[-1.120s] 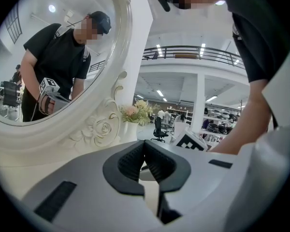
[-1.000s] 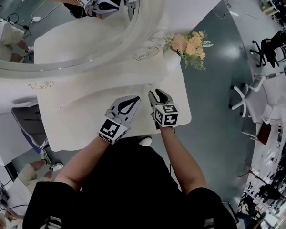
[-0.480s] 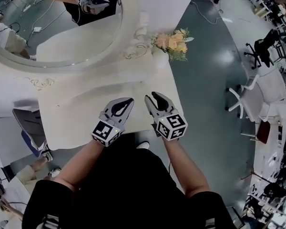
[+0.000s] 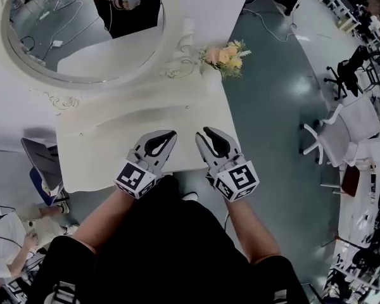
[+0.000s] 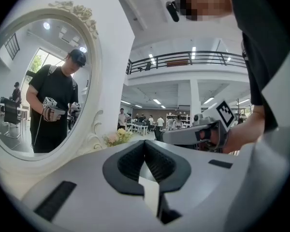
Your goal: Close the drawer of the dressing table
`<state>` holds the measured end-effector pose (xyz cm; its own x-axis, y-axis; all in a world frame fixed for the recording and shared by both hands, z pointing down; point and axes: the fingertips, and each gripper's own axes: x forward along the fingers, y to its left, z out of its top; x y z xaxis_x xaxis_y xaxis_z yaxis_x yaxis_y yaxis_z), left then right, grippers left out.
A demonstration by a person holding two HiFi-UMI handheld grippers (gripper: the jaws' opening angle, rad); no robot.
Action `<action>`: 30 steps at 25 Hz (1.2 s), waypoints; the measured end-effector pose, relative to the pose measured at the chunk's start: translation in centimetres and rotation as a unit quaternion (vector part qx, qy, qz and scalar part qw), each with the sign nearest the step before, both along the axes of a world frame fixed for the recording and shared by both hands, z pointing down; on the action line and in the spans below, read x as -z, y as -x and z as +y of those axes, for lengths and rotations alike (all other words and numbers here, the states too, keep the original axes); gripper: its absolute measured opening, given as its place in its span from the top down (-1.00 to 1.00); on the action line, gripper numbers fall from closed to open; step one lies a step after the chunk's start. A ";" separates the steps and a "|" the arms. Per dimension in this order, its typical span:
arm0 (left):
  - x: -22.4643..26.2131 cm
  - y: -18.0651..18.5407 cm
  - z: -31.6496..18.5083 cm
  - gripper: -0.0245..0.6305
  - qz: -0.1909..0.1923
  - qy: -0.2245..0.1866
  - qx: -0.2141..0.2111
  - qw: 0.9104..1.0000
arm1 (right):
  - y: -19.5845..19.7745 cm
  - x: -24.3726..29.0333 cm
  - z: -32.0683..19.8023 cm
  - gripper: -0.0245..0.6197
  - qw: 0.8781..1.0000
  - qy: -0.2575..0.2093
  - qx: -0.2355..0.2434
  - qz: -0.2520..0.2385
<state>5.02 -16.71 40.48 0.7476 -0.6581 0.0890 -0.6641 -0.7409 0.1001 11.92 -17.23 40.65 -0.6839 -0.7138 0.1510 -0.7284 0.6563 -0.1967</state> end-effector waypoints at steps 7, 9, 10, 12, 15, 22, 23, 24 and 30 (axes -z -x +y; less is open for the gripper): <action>3.7 -1.2 3.6 0.94 0.003 -0.029 -0.011 1.000 | -0.1 3.9 4.3 0.86 0.998 -0.052 0.028 0.013; 4.3 -1.7 4.5 0.94 0.003 -0.033 -0.014 0.999 | -0.4 4.5 5.1 0.91 0.998 -0.060 0.030 0.014; 4.4 -1.9 4.9 0.94 0.002 -0.033 -0.015 0.999 | -0.6 4.7 5.5 0.91 0.997 -0.065 0.031 0.014; 4.8 -2.3 5.7 0.94 0.004 -0.033 -0.018 0.999 | -0.9 5.0 6.2 0.91 0.997 -0.074 0.032 0.017; 5.4 -2.4 6.4 0.94 0.001 -0.036 -0.017 0.999 | -0.9 5.4 6.9 0.92 0.996 -0.082 0.037 0.013; 5.8 -2.0 7.6 0.94 0.004 -0.045 -0.002 0.999 | -1.4 6.2 8.3 0.92 0.995 -0.089 0.043 0.012; 5.8 -1.9 7.7 0.94 0.001 -0.043 0.002 0.999 | -1.3 6.3 8.4 0.92 0.995 -0.089 0.045 0.012; 5.8 -1.7 7.7 0.94 -0.002 -0.042 0.006 0.999 | -1.2 6.3 8.5 0.92 0.995 -0.090 0.047 0.012; 6.1 -1.5 8.3 0.94 0.003 -0.048 0.011 0.999 | -0.8 6.4 9.1 0.92 0.994 -0.089 0.056 0.007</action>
